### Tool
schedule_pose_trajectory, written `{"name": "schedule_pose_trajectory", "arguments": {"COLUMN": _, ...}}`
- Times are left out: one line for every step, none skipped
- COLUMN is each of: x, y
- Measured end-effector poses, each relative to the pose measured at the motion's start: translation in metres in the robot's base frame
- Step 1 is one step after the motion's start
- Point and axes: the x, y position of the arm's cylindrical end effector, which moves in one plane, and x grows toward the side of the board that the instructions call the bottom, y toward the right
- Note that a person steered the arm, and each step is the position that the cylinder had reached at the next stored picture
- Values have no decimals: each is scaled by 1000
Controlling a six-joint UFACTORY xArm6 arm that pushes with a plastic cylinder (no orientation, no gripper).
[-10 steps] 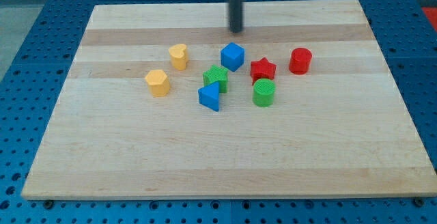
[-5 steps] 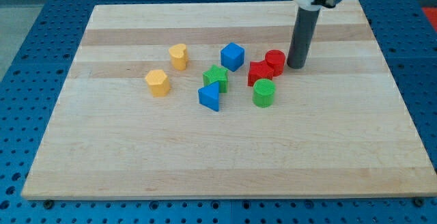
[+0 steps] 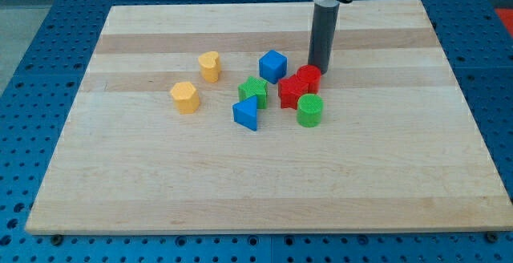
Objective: Place the red blocks below the blue cube
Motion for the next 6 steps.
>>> {"name": "schedule_pose_trajectory", "arguments": {"x": 8, "y": 57}}
{"name": "schedule_pose_trajectory", "arguments": {"x": 34, "y": 15}}
{"name": "schedule_pose_trajectory", "arguments": {"x": 32, "y": 3}}
{"name": "schedule_pose_trajectory", "arguments": {"x": 34, "y": -25}}
{"name": "schedule_pose_trajectory", "arguments": {"x": 54, "y": 16}}
{"name": "schedule_pose_trajectory", "arguments": {"x": 96, "y": -13}}
